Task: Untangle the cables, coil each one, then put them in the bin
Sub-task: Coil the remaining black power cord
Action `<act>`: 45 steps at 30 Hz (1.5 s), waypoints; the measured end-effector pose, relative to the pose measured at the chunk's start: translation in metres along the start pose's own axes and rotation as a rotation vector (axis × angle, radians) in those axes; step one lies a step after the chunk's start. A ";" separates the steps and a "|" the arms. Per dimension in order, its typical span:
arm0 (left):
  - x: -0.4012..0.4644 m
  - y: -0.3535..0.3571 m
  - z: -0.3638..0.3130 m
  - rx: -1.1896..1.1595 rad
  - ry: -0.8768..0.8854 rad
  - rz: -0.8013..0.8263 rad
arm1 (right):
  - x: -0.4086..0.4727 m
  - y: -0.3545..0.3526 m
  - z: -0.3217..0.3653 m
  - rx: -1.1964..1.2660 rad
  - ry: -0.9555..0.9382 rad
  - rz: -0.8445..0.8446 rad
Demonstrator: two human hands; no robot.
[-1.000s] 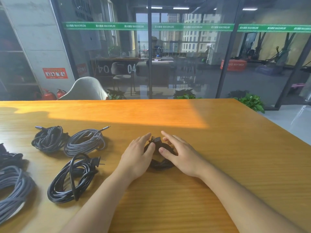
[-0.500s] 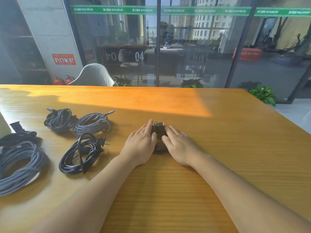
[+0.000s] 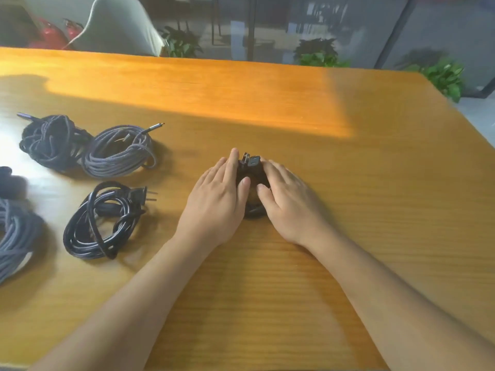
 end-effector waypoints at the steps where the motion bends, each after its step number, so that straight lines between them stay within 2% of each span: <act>1: 0.000 -0.001 0.000 0.000 0.004 -0.001 | -0.001 -0.001 0.001 -0.015 0.000 0.013; 9: 0.002 -0.013 0.000 -0.019 -0.070 0.015 | -0.002 -0.014 0.006 0.039 0.063 0.077; 15: 0.001 -0.054 -0.015 0.135 -0.239 0.228 | 0.006 -0.058 0.023 -0.066 0.117 0.279; 18: 0.004 -0.096 -0.037 0.151 -0.300 0.247 | 0.015 -0.093 0.045 -0.087 0.072 0.342; 24: 0.011 -0.173 -0.049 0.176 -0.407 0.157 | 0.045 -0.129 0.115 -0.053 -0.127 0.420; 29: -0.005 -0.224 -0.023 0.188 -0.541 0.061 | 0.065 -0.125 0.179 -0.003 -0.230 0.453; 39: -0.045 -0.313 0.093 0.204 -0.814 -0.144 | 0.095 -0.051 0.314 0.050 -0.387 0.540; 45: -0.071 -0.359 0.156 0.291 -0.927 -0.282 | 0.123 -0.002 0.392 0.068 -0.496 0.573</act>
Point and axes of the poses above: each hand's wrist, its own x-axis towards the middle knuckle, its own y-axis out of the palm, z = x × y, the point moved 5 cm from there along x, towards the middle knuckle, and after that the axes turned 15 degrees about -z, right-handed, at the moved point
